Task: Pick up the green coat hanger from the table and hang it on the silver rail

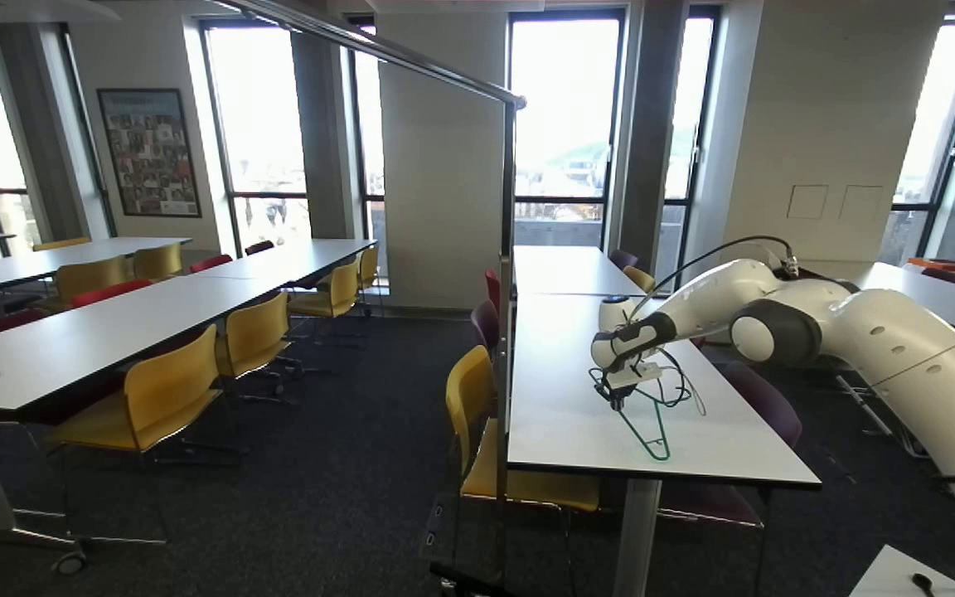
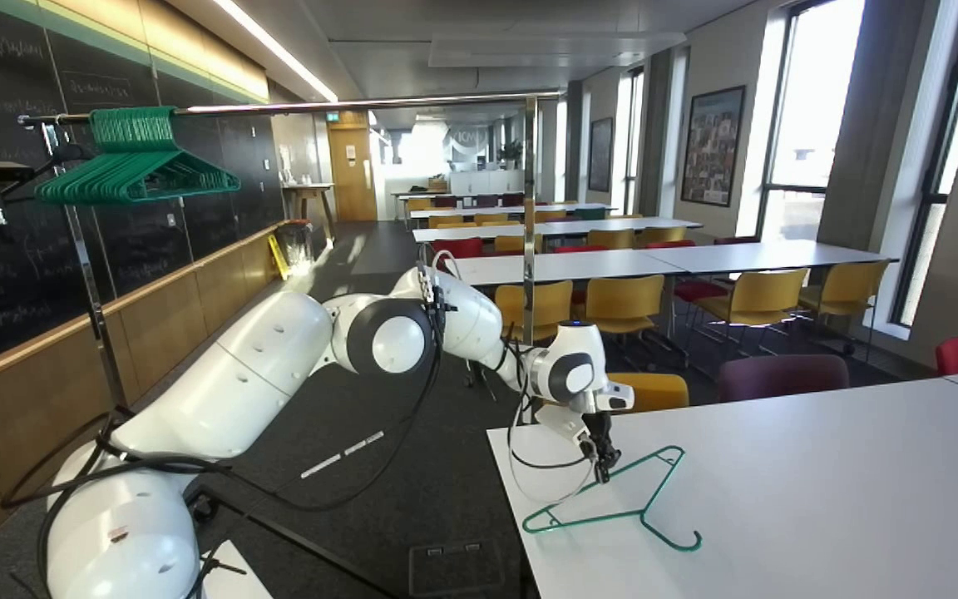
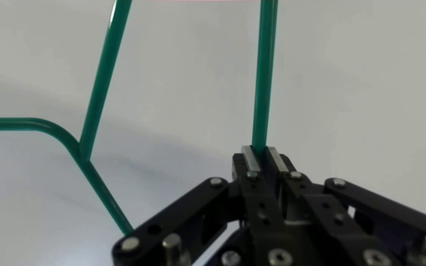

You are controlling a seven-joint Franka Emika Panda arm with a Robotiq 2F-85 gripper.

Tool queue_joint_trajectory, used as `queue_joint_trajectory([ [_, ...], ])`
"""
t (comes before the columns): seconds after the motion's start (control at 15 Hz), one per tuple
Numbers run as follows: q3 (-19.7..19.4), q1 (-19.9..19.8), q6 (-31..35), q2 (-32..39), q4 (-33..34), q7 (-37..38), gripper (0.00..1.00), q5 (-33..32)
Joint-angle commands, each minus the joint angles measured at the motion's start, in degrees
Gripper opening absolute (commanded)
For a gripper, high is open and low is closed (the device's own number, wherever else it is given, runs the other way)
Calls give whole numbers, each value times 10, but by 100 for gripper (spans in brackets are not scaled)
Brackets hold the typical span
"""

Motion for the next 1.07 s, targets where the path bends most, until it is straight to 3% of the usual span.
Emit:
queue_joint_trajectory([
  [0.0, -13, 38, 50, -74, -113, -11, 2, -47],
  [0.6, -29, 107, 176, -213, -327, -6, 2, -157],
  [1.0, -91, 167, 237, -279, -430, 81, 2, -267],
])
